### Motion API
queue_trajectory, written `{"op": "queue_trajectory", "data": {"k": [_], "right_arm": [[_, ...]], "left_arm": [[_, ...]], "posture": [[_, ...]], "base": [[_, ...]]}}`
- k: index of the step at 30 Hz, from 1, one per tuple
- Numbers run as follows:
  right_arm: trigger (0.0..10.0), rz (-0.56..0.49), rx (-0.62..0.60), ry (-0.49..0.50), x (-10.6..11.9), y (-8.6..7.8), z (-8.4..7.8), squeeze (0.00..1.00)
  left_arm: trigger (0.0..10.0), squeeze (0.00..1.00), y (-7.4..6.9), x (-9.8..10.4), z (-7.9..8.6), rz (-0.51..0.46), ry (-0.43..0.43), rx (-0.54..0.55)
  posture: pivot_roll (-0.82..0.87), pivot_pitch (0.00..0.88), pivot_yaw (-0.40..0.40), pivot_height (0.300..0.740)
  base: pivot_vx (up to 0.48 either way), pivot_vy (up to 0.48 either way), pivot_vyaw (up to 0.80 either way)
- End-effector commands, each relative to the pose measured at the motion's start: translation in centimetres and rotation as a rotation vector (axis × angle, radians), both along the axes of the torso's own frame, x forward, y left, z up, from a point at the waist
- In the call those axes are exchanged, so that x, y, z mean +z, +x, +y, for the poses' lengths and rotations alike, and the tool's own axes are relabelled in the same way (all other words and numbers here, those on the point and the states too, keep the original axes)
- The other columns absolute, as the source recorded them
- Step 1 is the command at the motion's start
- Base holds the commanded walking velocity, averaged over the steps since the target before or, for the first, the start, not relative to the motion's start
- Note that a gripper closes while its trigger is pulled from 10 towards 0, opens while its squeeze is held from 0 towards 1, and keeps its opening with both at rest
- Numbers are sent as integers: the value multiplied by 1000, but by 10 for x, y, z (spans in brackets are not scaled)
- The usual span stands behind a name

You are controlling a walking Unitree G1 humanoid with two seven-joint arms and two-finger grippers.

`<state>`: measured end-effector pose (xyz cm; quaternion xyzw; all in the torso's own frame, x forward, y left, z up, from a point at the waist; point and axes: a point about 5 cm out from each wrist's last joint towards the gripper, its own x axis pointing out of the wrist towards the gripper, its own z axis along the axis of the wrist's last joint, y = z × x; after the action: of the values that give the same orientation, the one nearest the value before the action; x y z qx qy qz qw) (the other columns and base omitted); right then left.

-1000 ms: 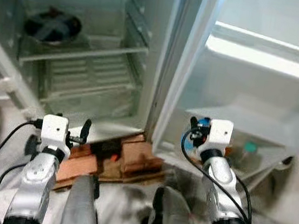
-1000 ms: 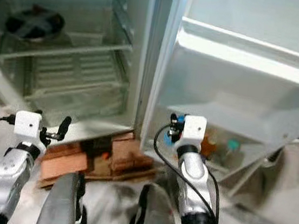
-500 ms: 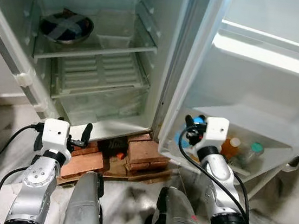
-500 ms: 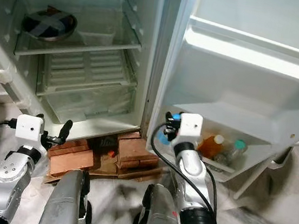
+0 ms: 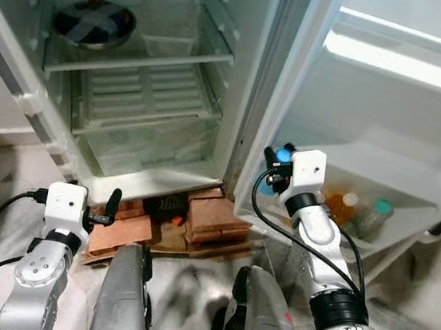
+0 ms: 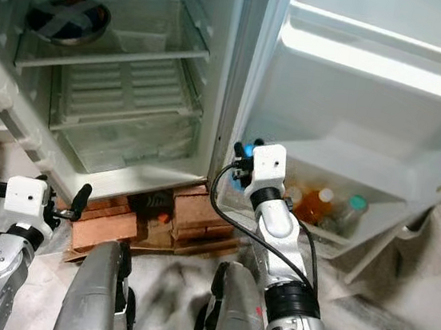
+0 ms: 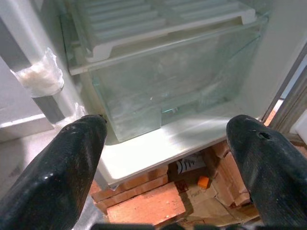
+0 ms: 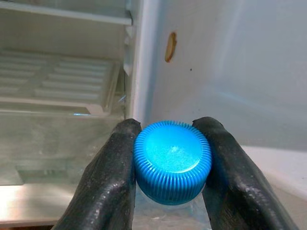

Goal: Restocking fridge

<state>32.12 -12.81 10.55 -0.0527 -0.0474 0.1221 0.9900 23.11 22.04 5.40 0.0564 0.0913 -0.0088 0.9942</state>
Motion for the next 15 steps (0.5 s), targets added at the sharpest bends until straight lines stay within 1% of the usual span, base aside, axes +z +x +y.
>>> {"op": "queue_trajectory", "data": {"k": [1,2,3,4,5,6,7,8,10,12,13,15], "right_arm": [[10000,-173,-32,-84,27,4,-6,0],[10000,-173,-32,-84,27,4,-6,0],[10000,-247,-29,-150,35,5,-7,0],[10000,-247,-29,-150,35,5,-7,0],[10000,-280,-19,-203,36,6,-5,0],[10000,-280,-19,-203,36,6,-5,0],[10000,-276,-9,-250,29,8,-3,0],[10000,-276,-9,-250,29,8,-3,0],[10000,-258,0,-300,20,9,-3,0],[10000,-217,4,-332,8,11,-4,0],[10000,-145,4,-377,-8,12,-7,0],[10000,-99,-5,-404,-16,13,-8,0]], "left_arm": [[10000,0,-2,4,0,-2,-4,-2],[10000,0,-2,4,0,-2,-4,-2],[10000,0,-2,6,1,-5,2,-8],[10000,0,-2,6,1,-5,2,-8],[10000,0,-2,7,3,-6,9,-13],[10000,0,-2,7,3,-6,9,-13],[10000,0,-2,9,4,-7,16,-17],[10000,0,-2,9,4,-7,16,-17],[10000,0,-2,11,5,-9,24,-22],[10000,0,-2,14,6,-17,35,-27],[10000,0,-3,17,7,-24,47,-29],[10000,0,-6,19,7,-27,55,-29]], "posture": [[110,182,-45,597],[110,182,-45,597],[114,192,-39,597],[114,192,-39,597],[118,199,-32,597],[118,199,-32,597],[125,209,-29,597],[125,209,-29,597],[134,216,-30,597],[147,227,-31,597],[165,245,-32,597],[176,256,-36,597]], "base": [[0,0,0],[0,0,0],[0,0,0],[0,0,0],[0,0,0],[0,0,0],[0,0,0],[0,0,0],[0,0,0],[0,0,0],[0,0,0],[0,0,0]]}}
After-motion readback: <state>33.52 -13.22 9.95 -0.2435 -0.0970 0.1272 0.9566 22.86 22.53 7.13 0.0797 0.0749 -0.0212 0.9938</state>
